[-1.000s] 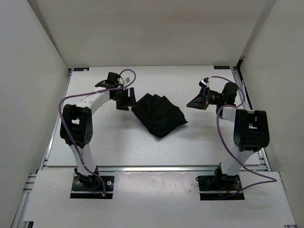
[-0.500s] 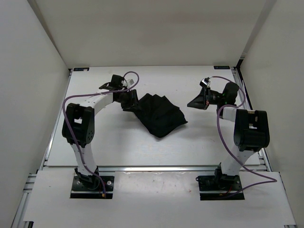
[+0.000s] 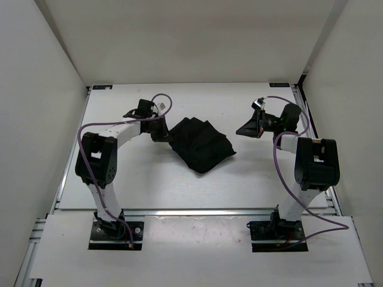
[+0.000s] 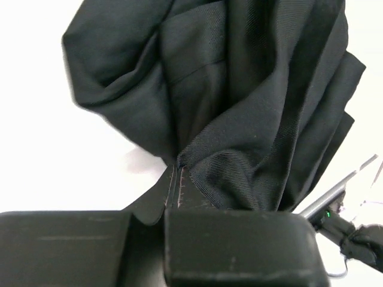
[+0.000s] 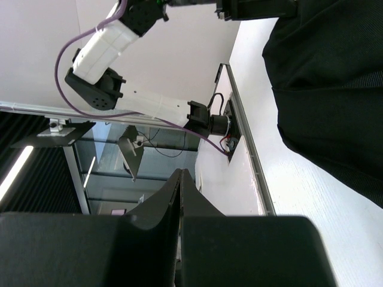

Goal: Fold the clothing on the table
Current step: Fold the skirt

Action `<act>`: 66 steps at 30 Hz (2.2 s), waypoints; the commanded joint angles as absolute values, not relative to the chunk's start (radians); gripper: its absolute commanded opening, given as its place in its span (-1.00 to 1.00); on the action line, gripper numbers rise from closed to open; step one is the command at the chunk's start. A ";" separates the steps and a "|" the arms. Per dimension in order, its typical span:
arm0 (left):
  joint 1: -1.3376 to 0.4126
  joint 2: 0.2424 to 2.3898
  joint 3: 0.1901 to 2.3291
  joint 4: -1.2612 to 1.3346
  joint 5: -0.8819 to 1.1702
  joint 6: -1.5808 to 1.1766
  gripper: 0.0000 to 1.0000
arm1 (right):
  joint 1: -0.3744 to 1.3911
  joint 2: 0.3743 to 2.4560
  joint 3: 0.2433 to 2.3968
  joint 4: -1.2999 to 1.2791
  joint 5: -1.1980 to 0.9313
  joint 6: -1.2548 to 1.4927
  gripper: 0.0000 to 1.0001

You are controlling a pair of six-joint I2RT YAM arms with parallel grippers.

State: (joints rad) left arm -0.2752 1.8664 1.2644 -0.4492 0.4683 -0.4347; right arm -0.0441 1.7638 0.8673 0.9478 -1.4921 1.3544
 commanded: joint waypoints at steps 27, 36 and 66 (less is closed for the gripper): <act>-0.232 1.526 1.209 -0.176 0.300 -0.509 0.97 | -0.057 1.740 0.847 0.976 -1.675 1.345 -1.00; -0.245 1.787 1.296 -0.096 0.842 -0.647 0.97 | -0.057 1.750 0.850 0.980 -1.680 1.342 -1.00; -0.252 1.905 1.505 -0.040 0.685 -0.619 0.90 | 0.015 1.730 0.802 0.911 -1.678 1.304 -1.00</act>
